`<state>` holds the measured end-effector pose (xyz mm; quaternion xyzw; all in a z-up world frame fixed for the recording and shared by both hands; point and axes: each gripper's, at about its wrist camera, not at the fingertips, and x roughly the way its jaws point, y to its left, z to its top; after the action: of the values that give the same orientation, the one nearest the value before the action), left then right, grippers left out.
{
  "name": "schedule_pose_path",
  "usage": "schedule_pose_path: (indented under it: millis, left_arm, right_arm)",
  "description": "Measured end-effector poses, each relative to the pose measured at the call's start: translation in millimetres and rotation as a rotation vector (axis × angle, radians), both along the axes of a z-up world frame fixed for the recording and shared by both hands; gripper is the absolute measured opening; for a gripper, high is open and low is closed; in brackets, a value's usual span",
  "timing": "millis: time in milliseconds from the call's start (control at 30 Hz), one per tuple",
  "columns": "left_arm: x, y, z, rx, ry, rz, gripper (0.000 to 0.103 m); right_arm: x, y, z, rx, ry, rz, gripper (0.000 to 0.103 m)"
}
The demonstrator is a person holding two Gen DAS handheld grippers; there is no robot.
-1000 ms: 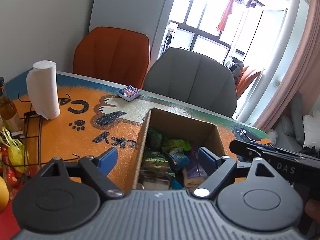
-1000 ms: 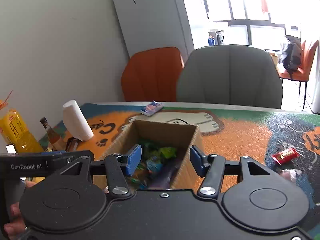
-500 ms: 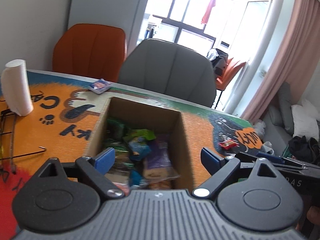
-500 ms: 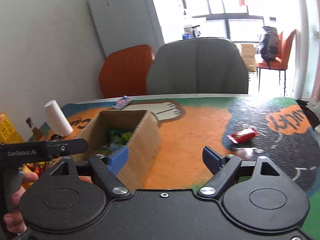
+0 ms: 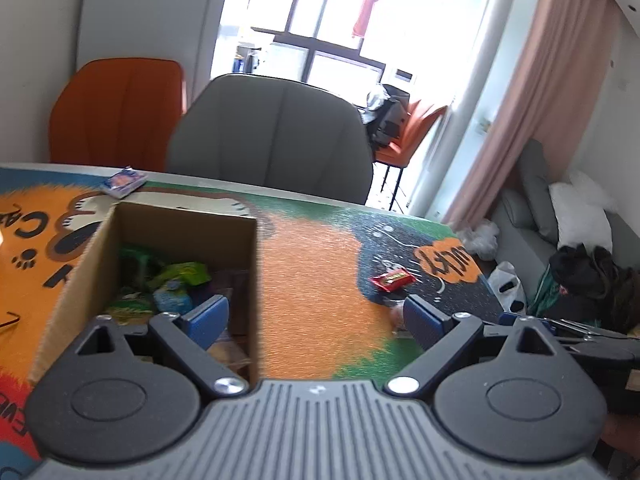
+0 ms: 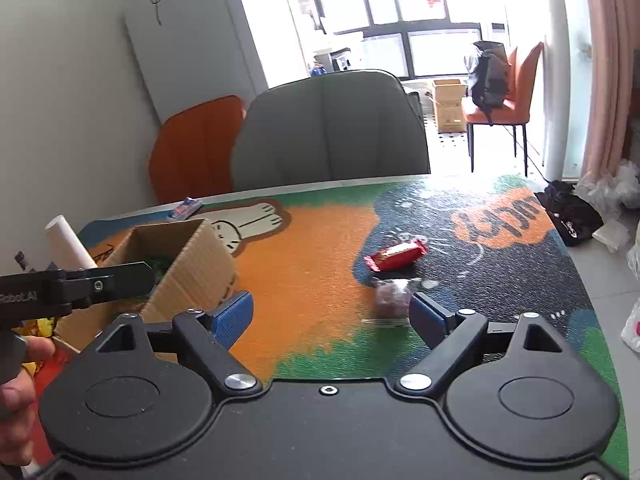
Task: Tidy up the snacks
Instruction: 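Grasp the round pastry pack with the right gripper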
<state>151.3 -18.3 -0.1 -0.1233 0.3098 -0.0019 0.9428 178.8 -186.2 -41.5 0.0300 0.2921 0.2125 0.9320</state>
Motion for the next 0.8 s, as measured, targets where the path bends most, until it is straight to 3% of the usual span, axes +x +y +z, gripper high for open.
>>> schedule_pose_path:
  millis: [533,700,800]
  left_arm:
    - [52.4,-35.6,-20.3,0.052,0.063,-0.072,0.090]
    - [68.6,-40.2,-26.6,0.057,0.080,-0.088,0.079]
    - [79.4,-41.3,-32.0,0.054,0.102,-0.095,0.068]
  right_arm:
    - [37.4,-22.8,-23.0,-0.014,0.073,-0.032,0.085]
    - [54.8,-16.9,-33.3,-0.032,0.107,-0.027,0.080]
    - [64.4,-12.8,-39.0,-0.047,0.125,-0.030,0.074]
